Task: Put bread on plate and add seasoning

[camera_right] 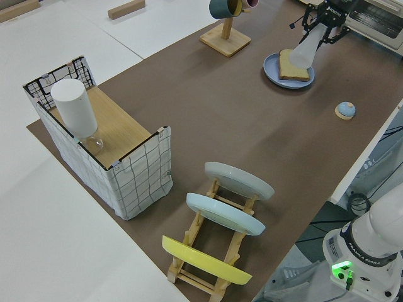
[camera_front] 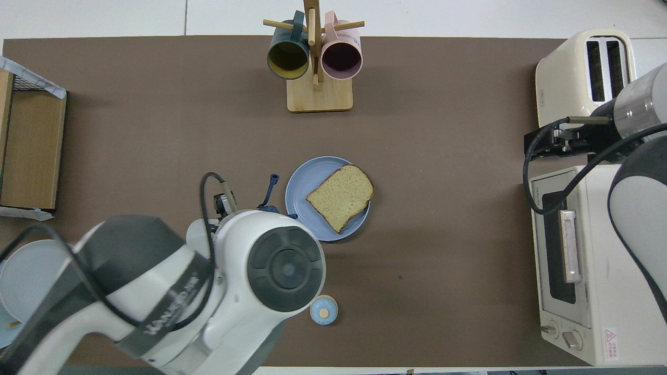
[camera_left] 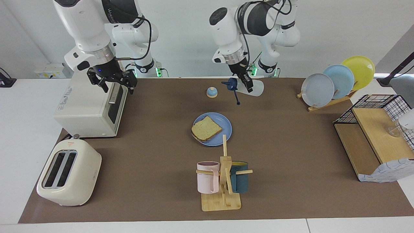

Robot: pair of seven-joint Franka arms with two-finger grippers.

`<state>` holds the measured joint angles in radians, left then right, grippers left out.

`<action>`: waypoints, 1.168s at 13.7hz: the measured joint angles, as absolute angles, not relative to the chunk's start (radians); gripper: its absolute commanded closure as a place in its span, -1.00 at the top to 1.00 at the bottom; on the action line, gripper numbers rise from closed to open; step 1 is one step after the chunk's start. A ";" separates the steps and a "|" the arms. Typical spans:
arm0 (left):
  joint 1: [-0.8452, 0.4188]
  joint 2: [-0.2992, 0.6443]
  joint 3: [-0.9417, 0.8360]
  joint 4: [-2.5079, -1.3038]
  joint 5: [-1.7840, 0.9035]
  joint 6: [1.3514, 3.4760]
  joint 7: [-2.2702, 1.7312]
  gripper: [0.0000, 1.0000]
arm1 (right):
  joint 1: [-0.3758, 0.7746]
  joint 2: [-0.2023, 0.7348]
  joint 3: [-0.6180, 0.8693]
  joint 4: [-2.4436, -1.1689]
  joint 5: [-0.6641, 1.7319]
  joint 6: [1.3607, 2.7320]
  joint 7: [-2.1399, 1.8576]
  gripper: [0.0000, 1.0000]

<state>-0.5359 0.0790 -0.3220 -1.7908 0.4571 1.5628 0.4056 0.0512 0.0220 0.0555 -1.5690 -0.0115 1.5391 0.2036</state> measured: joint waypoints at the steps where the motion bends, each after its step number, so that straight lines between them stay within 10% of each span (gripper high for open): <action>1: -0.572 0.161 -0.323 -1.729 0.503 1.524 0.372 -1.00 | 0.051 0.021 0.051 -1.569 -0.012 1.531 0.200 1.00; 6: -0.684 0.499 -0.312 -1.507 0.725 1.384 0.259 -1.00 | 0.047 0.009 0.045 -1.577 -0.012 1.510 0.145 1.00; 16: -0.889 0.709 -0.150 -1.463 1.058 1.168 0.246 -1.00 | 0.004 0.007 0.039 -1.579 -0.012 1.510 0.087 1.00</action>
<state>-0.8888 0.7087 -0.1498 -1.4626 1.0576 1.1678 0.2460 0.0041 0.0070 0.0387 -1.5790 -0.0118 1.5095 0.0868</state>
